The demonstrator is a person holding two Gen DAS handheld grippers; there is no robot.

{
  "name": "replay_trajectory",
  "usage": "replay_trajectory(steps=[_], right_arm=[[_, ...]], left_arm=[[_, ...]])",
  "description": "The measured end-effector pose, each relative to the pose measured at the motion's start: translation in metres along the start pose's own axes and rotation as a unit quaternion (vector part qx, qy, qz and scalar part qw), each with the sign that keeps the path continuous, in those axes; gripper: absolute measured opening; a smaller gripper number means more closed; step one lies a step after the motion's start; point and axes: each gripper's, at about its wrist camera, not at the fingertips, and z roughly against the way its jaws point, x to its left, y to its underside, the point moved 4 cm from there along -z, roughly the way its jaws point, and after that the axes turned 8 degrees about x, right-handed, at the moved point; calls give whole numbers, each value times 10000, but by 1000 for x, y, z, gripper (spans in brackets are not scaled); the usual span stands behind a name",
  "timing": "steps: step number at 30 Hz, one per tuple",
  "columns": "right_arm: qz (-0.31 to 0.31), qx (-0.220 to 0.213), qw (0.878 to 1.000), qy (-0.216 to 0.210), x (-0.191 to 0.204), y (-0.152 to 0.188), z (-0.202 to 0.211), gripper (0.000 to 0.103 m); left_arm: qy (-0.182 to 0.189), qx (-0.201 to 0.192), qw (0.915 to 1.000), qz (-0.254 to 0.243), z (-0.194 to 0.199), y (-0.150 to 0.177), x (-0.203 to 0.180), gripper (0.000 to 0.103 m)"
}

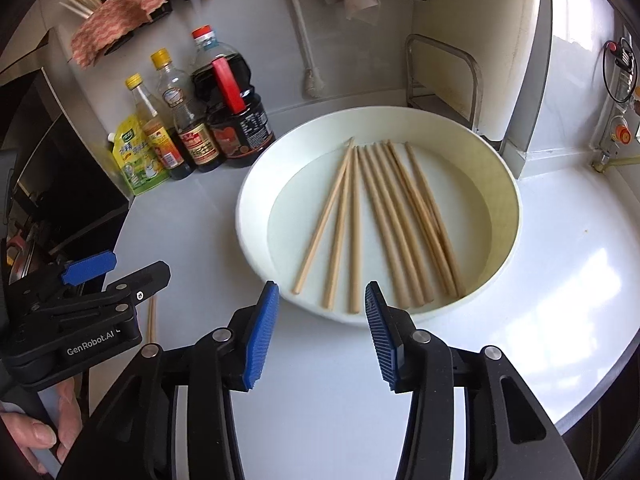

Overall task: Organize utensils
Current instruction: 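Move both open grippers back to the last two chopsticks on the counter, then push the two chopsticks apart with both grippers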

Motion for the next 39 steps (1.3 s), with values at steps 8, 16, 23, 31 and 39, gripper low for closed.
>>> replay_trajectory(steps=[8, 16, 23, 31, 39], right_arm=[[526, 134, 9982, -257, 69, 47, -10, 62], [867, 459, 9949, -215, 117, 78, -43, 68], [1105, 788, 9902, -326, 141, 93, -76, 68], [1340, 1028, 9852, -298, 159, 106, -95, 68], [1496, 1087, 9826, -164, 164, 115, -99, 69]], left_arm=[[-415, 151, 9979, 464, 2, 60, 84, 87], [-699, 316, 9927, 934, -10, 111, 144, 88], [-650, 478, 9891, 1232, -24, 139, 162, 89], [-520, 599, 9863, 1444, -32, 155, 168, 90], [-453, 661, 9867, 1411, -35, 161, 166, 90]])
